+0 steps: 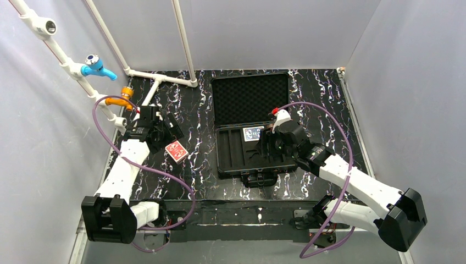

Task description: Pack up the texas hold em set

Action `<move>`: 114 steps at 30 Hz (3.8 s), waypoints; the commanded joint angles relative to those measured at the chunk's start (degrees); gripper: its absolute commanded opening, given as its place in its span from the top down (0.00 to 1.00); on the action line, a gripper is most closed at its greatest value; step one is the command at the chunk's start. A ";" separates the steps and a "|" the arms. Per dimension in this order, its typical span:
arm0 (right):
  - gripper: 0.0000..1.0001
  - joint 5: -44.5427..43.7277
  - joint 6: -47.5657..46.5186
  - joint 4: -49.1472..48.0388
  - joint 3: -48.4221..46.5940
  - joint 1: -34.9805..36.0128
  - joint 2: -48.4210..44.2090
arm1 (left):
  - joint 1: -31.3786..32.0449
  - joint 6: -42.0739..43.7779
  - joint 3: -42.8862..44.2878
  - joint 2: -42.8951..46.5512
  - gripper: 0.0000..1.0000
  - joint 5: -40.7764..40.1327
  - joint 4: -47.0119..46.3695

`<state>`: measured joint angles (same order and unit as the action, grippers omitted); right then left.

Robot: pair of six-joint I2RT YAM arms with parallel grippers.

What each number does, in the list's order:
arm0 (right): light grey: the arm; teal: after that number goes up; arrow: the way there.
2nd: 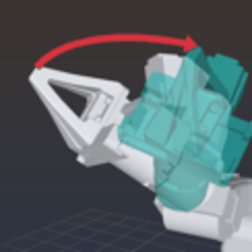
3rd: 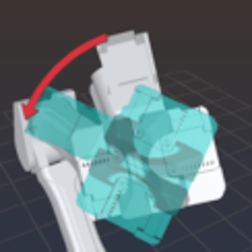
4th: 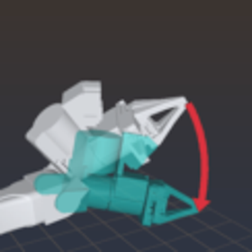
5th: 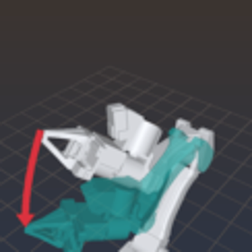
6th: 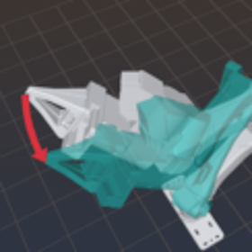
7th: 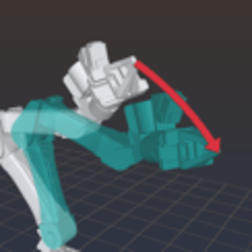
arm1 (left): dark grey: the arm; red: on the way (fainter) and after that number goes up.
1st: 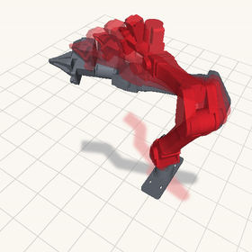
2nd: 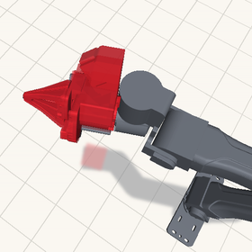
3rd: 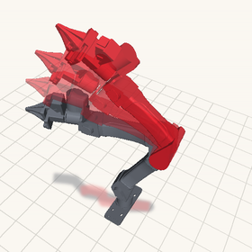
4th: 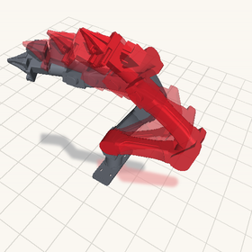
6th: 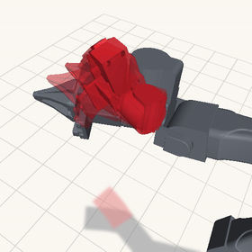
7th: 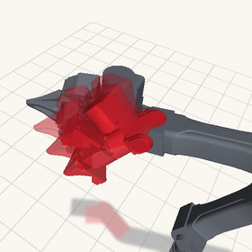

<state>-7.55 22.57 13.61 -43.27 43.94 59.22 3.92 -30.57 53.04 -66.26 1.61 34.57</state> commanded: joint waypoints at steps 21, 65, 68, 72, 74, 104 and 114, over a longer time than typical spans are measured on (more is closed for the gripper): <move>0.30 -0.16 -0.40 -3.29 0.19 0.03 2.82 | 10.16 -23.44 1.42 -8.18 0.02 -25.81 10.71; 0.28 -0.80 -1.03 -3.50 1.26 0.09 2.21 | 7.50 -19.65 -2.78 -26.57 0.22 -22.48 -4.92; 0.28 -0.89 -1.03 -3.48 1.25 0.06 2.26 | 7.52 -18.25 -3.09 -27.06 0.31 -21.85 -5.87; 0.28 -0.80 -0.95 -2.96 0.48 0.09 2.81 | 7.50 -15.04 -3.11 -27.37 0.53 -20.23 -7.32; 0.28 -0.84 -0.90 -2.65 0.02 0.09 2.90 | 7.50 -13.19 -2.91 -27.11 0.68 -19.46 -7.77; 0.28 -1.11 -0.18 -0.95 -1.03 0.09 -0.43 | 8.82 7.01 2.13 -6.28 1.00 -19.92 -6.66; 0.28 -3.29 0.24 -1.04 -1.75 0.09 -2.40 | 8.89 19.43 5.76 -2.74 0.98 -14.76 -7.66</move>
<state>-9.54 22.39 13.63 -42.22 43.94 58.00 12.56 -18.41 56.16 -71.18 -16.23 27.70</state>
